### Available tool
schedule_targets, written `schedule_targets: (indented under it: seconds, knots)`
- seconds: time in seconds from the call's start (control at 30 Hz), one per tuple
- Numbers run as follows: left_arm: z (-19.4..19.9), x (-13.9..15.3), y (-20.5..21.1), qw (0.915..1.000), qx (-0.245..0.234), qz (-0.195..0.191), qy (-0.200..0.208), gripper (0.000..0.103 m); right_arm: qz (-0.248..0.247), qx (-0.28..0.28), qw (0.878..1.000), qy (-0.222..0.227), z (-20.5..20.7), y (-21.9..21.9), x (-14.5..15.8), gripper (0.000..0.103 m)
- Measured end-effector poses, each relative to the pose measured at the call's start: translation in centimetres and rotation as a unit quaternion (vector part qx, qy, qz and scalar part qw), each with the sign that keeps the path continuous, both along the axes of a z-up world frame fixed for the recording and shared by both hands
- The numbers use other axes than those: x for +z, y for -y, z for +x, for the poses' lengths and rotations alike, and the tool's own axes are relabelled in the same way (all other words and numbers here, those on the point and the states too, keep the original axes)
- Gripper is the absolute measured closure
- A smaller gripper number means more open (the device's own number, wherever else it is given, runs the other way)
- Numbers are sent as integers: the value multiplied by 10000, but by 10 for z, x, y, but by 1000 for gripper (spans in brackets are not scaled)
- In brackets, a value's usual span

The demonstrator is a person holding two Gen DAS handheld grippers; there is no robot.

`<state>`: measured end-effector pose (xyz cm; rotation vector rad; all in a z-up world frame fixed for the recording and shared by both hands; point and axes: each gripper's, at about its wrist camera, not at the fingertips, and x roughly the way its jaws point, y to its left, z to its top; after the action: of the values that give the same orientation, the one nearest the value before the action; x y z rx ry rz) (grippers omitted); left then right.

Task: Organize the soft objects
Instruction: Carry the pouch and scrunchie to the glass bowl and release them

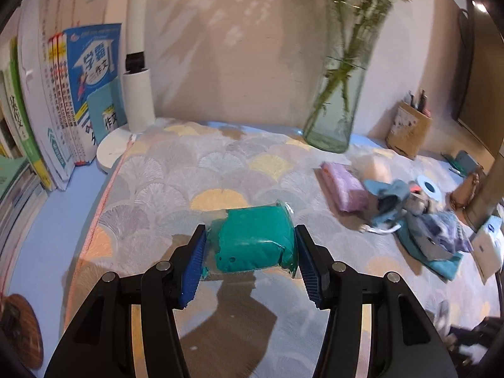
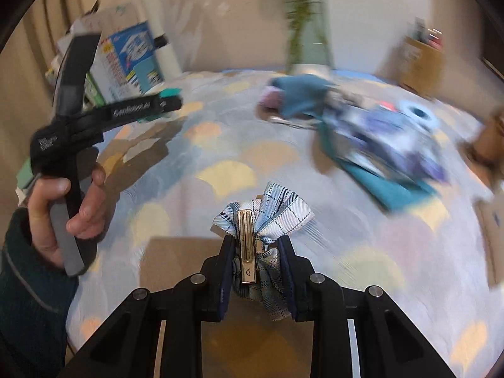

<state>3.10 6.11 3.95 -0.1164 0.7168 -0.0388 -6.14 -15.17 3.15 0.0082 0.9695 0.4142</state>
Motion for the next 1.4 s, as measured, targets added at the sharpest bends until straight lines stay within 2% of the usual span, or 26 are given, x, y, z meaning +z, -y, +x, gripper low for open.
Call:
schedule_targets:
  seconds: [0.07, 0.13, 0.27, 0.47, 0.6, 0.67, 0.83, 0.93, 1.07, 1.13, 1.23, 1.33, 1.4]
  knots:
    - [-12, 8, 11, 9994, -150, -309, 11, 51, 211, -219, 9995, 56, -10, 24, 8, 76]
    - [-25, 19, 28, 9985, -319, -449, 67, 51, 419, -462, 9979, 174, -18, 49, 20, 76]
    - [-46, 44, 71, 9957, -778, -435, 254, 51, 735, -823, 9930, 431, -30, 91, 45, 76]
    - [-67, 90, 154, 9828, -1703, -363, 622, 51, 1168, -1551, 9778, 788, -52, 170, 77, 76]
    - [-77, 113, 216, 9641, -2502, -380, 805, 51, 1623, -2058, 9611, 868, -64, 233, 89, 76]
    - [-79, 122, 246, 9481, -3002, -638, 834, 51, 1697, -2308, 9536, 925, -67, 258, 93, 76]
    - [-73, 135, 322, 9261, -3634, -685, 754, 51, 1852, -2884, 9334, 1064, -78, 323, 99, 76]
    - [-69, 136, 372, 9147, -3941, -577, 682, 51, 1791, -3256, 9208, 1183, -78, 362, 106, 76]
    - [-58, 115, 435, 9101, -4104, -492, 303, 51, 1467, -3867, 9016, 1266, -69, 412, 111, 76]
    - [-48, 102, 463, 9082, -4158, -478, 106, 51, 1337, -4132, 8938, 1120, -58, 439, 106, 76]
    - [-34, 88, 500, 9088, -4164, -263, 59, 51, 1324, -4283, 8900, 834, -37, 468, 97, 76]
    - [-26, 81, 521, 9143, -4046, -54, 176, 49, 1159, -4421, 8870, 661, -22, 487, 92, 76]
    - [-21, 78, 531, 9123, -4092, -65, 154, 47, 1018, -4456, 8873, 615, -11, 494, 92, 75]
